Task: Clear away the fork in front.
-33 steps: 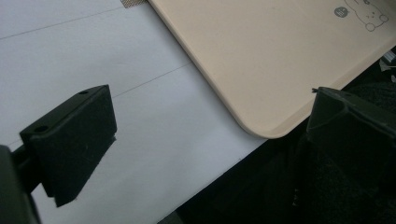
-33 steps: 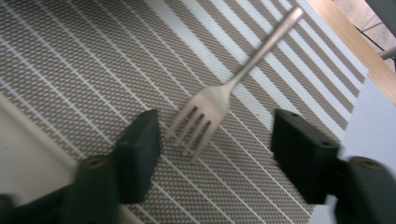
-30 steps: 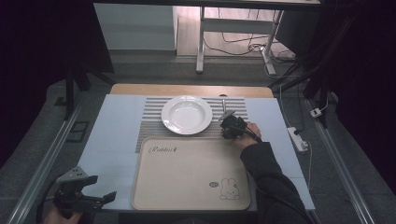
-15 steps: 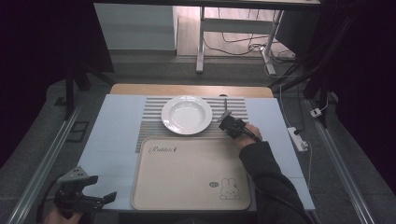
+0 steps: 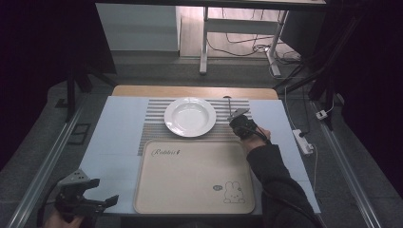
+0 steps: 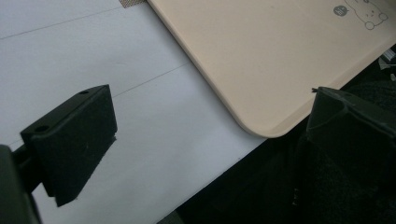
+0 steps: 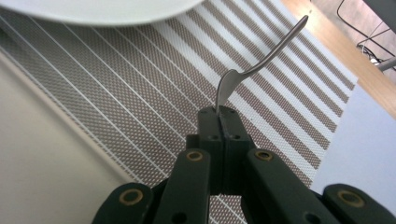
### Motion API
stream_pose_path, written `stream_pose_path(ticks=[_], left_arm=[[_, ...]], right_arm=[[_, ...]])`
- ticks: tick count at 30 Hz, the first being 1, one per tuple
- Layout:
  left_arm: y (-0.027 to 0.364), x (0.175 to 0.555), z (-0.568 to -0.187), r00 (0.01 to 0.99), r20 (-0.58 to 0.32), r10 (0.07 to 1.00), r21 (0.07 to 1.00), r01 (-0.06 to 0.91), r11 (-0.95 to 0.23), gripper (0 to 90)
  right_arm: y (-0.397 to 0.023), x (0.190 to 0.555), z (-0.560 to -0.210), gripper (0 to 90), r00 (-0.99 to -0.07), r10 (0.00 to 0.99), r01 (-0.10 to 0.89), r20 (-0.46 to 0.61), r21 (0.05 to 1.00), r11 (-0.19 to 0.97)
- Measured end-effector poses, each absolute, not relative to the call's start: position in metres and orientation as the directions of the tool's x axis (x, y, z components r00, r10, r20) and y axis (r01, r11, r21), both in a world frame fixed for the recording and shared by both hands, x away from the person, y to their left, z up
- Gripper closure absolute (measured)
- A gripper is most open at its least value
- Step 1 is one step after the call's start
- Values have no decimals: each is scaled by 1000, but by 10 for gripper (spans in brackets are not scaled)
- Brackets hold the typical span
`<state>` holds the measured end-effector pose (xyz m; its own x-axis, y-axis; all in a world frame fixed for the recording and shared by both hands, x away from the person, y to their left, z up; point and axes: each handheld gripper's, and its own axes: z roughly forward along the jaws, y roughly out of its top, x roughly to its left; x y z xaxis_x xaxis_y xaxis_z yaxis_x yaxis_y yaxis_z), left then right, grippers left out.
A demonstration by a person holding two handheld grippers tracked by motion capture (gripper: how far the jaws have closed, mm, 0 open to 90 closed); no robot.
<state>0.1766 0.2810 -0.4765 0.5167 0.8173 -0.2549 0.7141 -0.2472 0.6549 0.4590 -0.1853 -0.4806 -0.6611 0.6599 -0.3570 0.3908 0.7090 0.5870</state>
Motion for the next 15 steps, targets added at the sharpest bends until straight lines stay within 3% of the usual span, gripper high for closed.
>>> stream_pose_path(ticks=[15], left_arm=[[283, 176, -476, 523, -268, 809, 666, 708, -237, 1]], right_arm=[[-204, 412, -453, 894, -715, 662, 357, -226, 696, 624]])
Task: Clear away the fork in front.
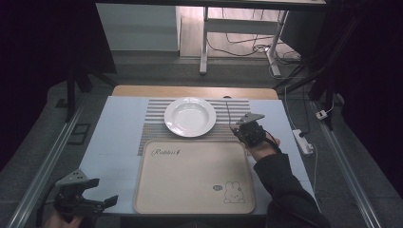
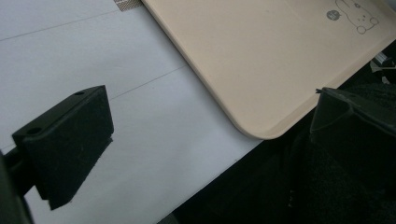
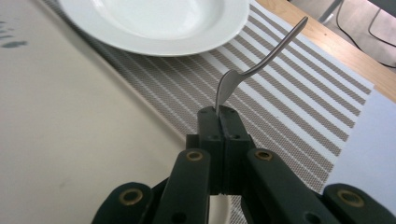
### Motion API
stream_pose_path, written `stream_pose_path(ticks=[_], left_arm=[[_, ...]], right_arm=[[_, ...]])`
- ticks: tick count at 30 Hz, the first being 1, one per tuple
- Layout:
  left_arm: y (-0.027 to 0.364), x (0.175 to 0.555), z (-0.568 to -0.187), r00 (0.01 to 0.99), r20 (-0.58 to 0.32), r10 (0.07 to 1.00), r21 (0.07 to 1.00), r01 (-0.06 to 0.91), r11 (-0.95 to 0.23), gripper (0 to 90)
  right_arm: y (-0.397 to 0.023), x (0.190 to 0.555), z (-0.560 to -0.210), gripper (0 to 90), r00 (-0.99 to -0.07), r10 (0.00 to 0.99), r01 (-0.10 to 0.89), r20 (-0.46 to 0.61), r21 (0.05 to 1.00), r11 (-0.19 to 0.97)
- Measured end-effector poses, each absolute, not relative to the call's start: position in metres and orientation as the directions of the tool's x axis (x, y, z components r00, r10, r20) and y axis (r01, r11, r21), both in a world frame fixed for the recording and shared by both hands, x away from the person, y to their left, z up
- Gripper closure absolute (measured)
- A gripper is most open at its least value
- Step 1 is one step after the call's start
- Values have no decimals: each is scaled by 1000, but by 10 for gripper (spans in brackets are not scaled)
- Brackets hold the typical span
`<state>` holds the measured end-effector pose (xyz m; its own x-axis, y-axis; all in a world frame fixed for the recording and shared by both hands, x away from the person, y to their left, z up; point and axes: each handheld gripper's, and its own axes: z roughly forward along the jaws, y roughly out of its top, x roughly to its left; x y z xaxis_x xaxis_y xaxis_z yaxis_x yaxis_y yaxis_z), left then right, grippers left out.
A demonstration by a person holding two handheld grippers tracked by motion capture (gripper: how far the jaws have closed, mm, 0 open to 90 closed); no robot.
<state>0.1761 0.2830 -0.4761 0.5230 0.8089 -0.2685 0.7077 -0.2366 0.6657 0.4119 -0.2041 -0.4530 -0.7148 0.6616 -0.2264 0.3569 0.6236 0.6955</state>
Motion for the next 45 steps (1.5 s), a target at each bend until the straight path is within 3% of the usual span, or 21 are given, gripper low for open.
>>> stream_pose_path(ticks=[26, 45], left_arm=[[277, 175, -471, 565, -261, 783, 712, 660, -239, 1], [248, 197, -465, 705, -233, 670, 743, 574, -345, 1]], right_arm=[[-220, 331, -450, 894, -783, 609, 340, -125, 735, 587], [-225, 280, -439, 893, -857, 512, 290, -51, 774, 562]])
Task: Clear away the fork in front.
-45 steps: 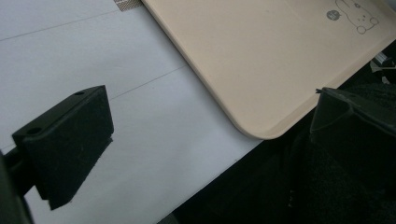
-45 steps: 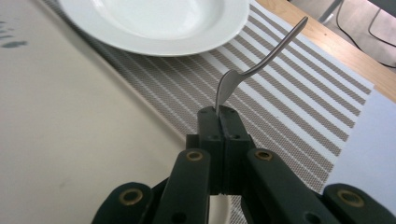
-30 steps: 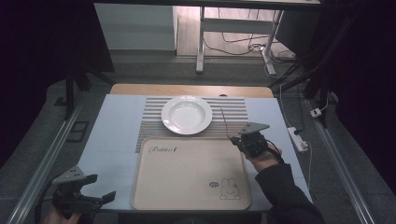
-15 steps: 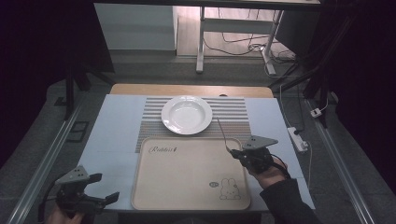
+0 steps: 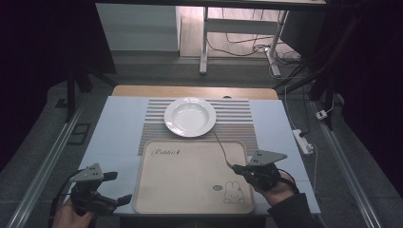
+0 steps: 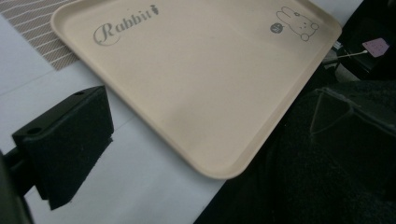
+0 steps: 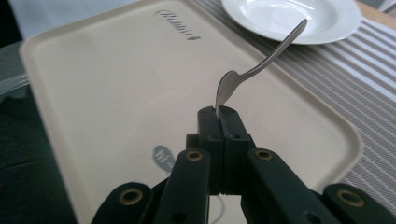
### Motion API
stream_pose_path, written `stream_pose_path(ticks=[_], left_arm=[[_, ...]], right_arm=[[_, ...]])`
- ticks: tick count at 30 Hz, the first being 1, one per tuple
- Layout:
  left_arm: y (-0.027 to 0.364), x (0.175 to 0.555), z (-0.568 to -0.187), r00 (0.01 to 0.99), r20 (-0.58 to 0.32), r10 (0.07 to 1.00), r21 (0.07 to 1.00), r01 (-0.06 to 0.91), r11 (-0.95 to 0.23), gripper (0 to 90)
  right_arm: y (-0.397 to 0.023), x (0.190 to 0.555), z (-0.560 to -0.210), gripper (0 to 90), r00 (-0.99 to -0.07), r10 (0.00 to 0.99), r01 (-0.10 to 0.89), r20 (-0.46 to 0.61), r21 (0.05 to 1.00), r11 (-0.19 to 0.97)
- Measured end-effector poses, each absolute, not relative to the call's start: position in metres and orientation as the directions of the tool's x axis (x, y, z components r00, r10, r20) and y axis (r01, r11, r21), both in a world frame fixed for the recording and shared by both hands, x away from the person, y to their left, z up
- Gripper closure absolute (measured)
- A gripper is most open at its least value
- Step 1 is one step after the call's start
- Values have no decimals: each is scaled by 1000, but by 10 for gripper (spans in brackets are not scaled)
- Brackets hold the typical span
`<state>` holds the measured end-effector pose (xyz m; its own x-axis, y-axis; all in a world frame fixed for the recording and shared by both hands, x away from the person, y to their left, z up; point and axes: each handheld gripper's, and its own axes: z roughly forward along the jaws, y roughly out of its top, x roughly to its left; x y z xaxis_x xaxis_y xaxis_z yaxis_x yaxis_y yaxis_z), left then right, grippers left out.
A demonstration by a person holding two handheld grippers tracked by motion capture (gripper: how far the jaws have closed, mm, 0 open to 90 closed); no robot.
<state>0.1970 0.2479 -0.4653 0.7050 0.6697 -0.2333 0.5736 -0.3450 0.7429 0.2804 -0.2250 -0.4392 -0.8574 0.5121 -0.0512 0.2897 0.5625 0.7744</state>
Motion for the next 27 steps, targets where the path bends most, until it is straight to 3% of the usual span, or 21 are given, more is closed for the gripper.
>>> stream_pose_path(ticks=[27], left_arm=[[180, 257, -460, 840, -106, 532, 721, 433, -541, 3]], right_arm=[[-182, 257, -447, 893, -967, 255, 175, 16, 771, 613]])
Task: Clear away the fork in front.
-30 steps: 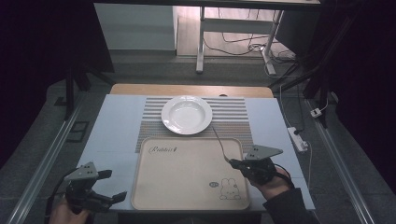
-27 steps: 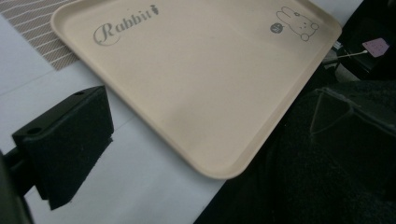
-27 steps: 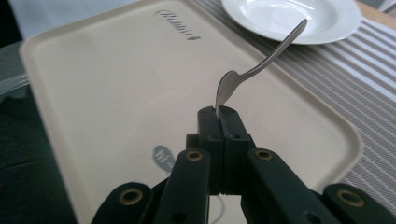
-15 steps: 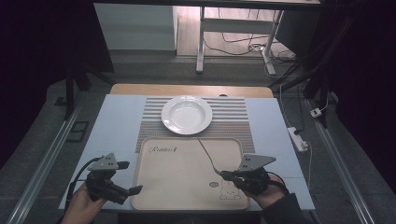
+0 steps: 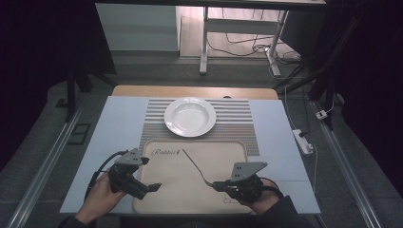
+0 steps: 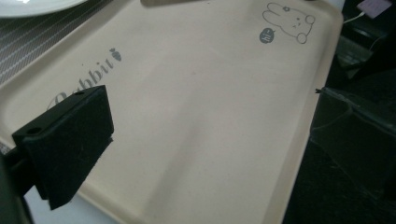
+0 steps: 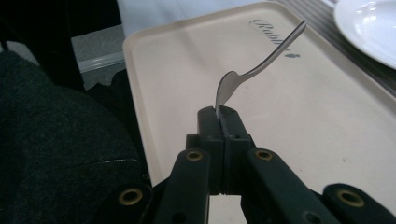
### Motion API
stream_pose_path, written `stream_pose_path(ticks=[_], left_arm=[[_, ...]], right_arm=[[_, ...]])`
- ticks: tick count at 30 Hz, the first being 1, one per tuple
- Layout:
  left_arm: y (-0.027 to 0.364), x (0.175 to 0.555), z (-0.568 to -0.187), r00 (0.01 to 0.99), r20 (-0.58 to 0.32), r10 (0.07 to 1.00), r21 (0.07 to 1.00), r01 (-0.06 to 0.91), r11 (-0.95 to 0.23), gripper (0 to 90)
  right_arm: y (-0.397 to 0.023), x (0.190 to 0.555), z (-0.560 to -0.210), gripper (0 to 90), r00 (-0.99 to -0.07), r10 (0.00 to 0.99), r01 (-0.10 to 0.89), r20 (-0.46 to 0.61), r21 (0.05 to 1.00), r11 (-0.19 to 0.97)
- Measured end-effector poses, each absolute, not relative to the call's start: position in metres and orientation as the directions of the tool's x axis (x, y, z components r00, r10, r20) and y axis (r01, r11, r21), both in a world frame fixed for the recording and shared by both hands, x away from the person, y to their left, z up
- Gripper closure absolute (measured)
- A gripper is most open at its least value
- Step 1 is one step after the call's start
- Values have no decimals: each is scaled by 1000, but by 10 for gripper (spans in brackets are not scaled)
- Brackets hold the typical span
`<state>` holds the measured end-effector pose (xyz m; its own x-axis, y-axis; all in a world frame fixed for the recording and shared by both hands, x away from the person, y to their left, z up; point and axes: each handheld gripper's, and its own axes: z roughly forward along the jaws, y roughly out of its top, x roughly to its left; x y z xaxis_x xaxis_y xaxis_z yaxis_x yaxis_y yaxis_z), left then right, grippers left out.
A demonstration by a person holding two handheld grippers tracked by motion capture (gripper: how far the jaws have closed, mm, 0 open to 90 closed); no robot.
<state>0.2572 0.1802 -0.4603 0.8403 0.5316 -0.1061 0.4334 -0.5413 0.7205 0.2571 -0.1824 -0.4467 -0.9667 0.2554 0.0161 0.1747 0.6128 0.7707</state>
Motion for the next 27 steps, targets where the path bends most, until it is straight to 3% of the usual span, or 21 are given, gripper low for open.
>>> stream_pose_path(ticks=[8, 15, 27], left_arm=[[161, 274, -460, 896, -48, 440, 704, 343, -622, 2], [143, 292, -461, 941, -59, 333, 678, 282, -679, 2], [113, 309, -469, 983, -11, 183, 612, 151, -776, 12]], right_arm=[[-169, 255, -450, 893, -985, 171, 125, 17, 758, 641], [-161, 254, -452, 893, -994, 111, 89, 21, 752, 653], [-155, 254, -450, 893, -998, 65, 58, 20, 755, 653]])
